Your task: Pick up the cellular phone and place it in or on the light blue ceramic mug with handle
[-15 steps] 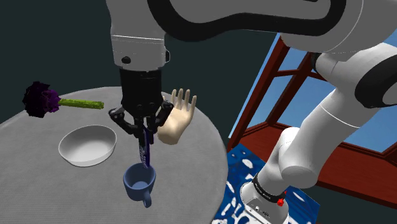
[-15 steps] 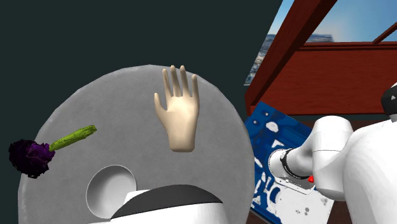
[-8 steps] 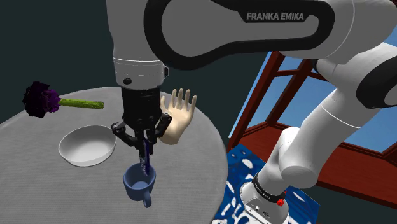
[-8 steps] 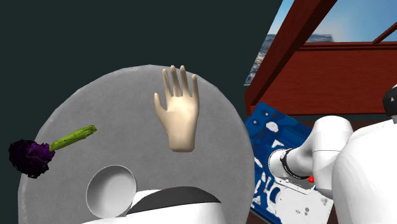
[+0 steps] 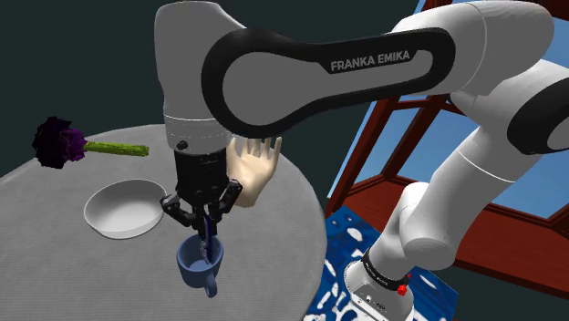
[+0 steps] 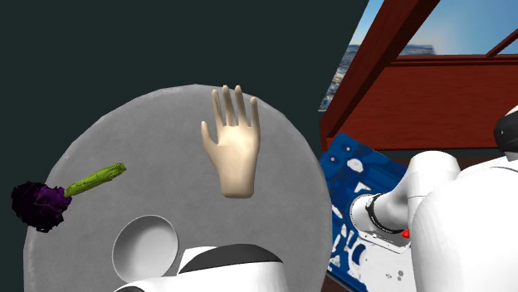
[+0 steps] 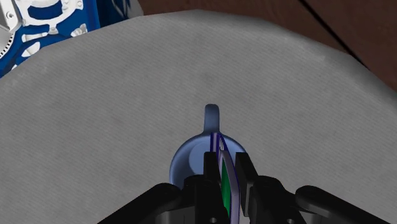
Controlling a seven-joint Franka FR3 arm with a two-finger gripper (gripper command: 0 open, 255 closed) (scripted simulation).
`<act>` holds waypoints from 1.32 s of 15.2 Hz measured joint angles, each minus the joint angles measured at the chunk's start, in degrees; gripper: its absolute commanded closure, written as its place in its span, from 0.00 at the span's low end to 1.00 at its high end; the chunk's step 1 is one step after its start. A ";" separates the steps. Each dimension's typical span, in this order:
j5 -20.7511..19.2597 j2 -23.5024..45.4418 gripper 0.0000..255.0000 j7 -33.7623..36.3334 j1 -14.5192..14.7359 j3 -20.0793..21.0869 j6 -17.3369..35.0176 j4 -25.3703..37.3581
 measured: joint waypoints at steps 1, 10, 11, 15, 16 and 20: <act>-0.01 0.11 1.00 -0.16 0.01 0.02 0.80 -0.72; -0.01 0.47 1.00 -0.37 0.14 0.20 3.07 -2.64; -0.01 0.47 0.00 -0.37 0.14 0.20 3.07 -2.64; -0.01 0.47 0.00 -0.37 0.14 0.20 3.07 -2.64; -0.01 0.47 0.00 -0.37 0.14 0.20 3.07 -2.64; -0.31 0.26 0.00 -0.39 -0.36 -0.38 -1.04 1.25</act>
